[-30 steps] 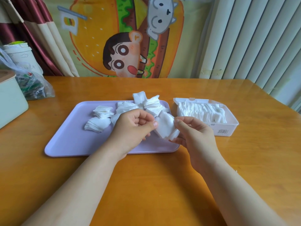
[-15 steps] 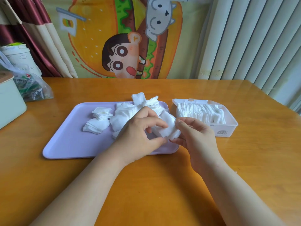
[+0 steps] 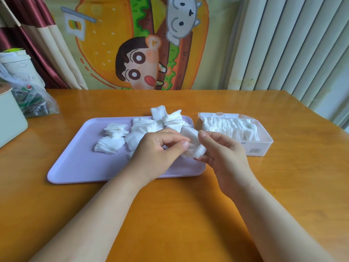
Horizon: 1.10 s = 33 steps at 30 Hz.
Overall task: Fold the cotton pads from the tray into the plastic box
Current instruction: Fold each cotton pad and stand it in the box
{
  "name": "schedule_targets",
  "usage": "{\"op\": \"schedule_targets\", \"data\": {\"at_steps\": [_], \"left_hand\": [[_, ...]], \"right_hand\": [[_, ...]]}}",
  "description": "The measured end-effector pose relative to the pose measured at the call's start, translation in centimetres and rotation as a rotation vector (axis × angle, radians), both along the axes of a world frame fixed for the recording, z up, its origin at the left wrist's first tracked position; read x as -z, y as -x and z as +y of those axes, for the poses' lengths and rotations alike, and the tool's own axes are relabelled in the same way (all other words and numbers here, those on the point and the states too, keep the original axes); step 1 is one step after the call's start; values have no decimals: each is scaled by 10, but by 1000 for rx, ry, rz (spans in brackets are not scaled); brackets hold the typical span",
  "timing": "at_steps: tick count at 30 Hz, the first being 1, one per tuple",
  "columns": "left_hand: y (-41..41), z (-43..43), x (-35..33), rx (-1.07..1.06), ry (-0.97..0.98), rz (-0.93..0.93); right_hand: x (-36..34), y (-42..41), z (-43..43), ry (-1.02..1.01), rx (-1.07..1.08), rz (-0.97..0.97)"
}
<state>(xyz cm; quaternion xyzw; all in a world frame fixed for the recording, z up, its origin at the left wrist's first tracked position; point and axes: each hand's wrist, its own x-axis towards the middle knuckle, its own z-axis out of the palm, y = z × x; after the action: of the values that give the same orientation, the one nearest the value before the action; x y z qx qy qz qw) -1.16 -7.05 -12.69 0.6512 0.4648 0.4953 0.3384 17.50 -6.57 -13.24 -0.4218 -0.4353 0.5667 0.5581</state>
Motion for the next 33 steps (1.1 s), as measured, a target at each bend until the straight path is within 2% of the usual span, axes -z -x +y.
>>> {"op": "schedule_targets", "data": {"at_steps": [4,9,14,22,33], "left_hand": [[-3,-2,-2,-36,103,-179],[-3,0,-3,-111,169,-269],[-3,0,-13,-253,10,-404],[-14,0,11,-128,-235,90],[-18,-1,16,-169,-372,249]], "right_hand": [[3,1,2,6,-42,-28],[2,1,0,20,-17,-31],[2,3,0,34,36,-108],[-2,5,-2,10,66,-117],[-5,6,-4,4,95,-158]]}}
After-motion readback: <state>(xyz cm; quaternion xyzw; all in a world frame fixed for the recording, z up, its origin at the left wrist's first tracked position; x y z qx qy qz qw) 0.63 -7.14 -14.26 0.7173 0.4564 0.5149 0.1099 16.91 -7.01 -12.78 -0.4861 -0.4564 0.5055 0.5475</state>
